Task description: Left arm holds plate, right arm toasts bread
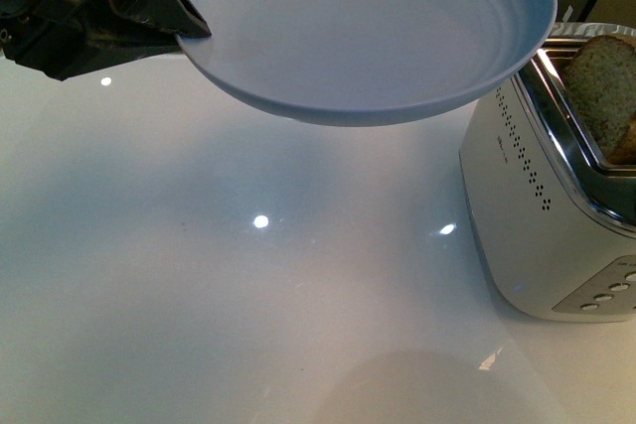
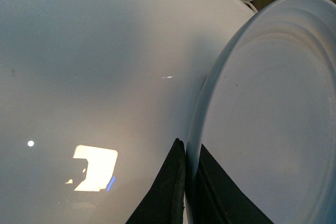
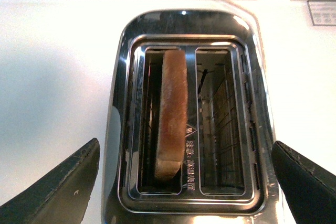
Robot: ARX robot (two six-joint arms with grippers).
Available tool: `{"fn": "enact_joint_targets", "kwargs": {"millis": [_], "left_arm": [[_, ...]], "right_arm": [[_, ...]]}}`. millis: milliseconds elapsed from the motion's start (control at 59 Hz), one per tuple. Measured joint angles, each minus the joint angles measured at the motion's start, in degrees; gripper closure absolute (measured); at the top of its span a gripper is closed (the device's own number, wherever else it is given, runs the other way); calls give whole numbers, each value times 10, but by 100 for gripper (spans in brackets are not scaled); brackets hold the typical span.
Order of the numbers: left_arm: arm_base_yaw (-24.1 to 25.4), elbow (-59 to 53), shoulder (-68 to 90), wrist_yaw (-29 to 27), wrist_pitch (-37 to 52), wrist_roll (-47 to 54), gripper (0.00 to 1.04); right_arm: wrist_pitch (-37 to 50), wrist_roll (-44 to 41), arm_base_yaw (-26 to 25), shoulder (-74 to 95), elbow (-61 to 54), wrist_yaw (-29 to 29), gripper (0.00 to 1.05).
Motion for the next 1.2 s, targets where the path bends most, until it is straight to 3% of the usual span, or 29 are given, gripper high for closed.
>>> {"fn": "enact_joint_targets", "kwargs": {"millis": [457, 627, 881, 982, 1202], "left_arm": [[0, 0, 0, 0, 0, 0, 102], [0, 0, 1, -2, 0, 0, 102], [0, 0, 1, -1, 0, 0, 102], [0, 0, 1, -2, 0, 0, 102], [-1, -2, 1, -1, 2, 0, 102]], "right_arm": [[-21, 2, -29, -227, -30, 0, 10], [195, -21, -61, -262, -146, -73, 36], [221, -28, -81, -321, -228, -78, 77], [221, -30, -82, -356, -261, -78, 101], [207, -31, -82, -410, -299, -78, 103]]}}
